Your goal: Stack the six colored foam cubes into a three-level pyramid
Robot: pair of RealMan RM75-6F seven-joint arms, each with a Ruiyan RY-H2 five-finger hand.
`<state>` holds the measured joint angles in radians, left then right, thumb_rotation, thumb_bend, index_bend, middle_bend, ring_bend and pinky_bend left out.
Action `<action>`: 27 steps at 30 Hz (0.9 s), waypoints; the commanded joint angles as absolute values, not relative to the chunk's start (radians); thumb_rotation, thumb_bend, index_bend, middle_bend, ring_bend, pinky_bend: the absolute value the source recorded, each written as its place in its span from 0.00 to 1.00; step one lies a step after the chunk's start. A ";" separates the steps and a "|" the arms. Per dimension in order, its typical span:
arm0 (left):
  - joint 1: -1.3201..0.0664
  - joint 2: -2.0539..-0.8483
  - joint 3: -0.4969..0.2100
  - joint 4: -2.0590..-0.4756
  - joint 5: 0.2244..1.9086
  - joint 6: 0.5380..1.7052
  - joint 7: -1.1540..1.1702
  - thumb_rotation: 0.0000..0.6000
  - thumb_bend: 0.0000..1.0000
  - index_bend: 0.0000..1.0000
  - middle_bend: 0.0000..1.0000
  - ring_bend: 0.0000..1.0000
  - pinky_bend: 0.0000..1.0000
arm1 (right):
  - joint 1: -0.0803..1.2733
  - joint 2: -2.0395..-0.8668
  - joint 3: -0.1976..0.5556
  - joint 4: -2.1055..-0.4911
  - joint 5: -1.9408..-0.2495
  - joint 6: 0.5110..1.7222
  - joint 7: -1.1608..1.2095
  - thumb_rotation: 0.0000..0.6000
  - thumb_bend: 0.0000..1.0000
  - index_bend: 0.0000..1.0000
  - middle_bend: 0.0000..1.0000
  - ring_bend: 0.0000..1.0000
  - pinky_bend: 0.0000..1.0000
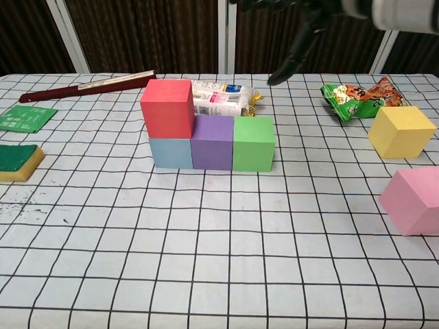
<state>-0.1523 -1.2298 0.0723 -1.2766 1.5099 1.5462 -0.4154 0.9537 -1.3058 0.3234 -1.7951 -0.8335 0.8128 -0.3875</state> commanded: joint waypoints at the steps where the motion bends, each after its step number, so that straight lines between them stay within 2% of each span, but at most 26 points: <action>1: -0.137 -1.219 0.074 -1.298 1.519 1.555 -0.426 1.00 0.00 0.10 0.15 0.02 0.06 | 1.094 -1.442 0.300 -1.709 -0.673 0.804 -0.514 1.00 0.00 0.00 0.02 0.00 0.00; 6: -0.132 -1.221 0.074 -1.329 1.537 1.544 -0.394 1.00 0.00 0.10 0.15 0.02 0.06 | 1.192 -1.562 0.278 -1.611 -0.551 0.845 -0.597 1.00 0.00 0.00 0.03 0.00 0.00; 12: -0.112 -1.261 0.047 -1.330 1.529 1.568 -0.324 1.00 0.00 0.10 0.15 0.02 0.06 | 1.260 -1.653 0.277 -1.510 -0.498 0.852 -0.630 1.00 0.00 0.00 0.05 0.00 0.00; 27: -0.117 -1.256 0.025 -1.424 1.559 1.551 -0.271 1.00 0.00 0.10 0.15 0.02 0.06 | 1.267 -1.734 0.299 -1.439 -0.573 0.954 -0.601 1.00 0.00 0.00 0.32 0.00 0.00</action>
<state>-0.1157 -1.2563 0.0248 -1.4194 1.5560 1.5546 -0.2756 1.2707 -1.7279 0.2952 -1.4459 -0.5609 0.9427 -0.6072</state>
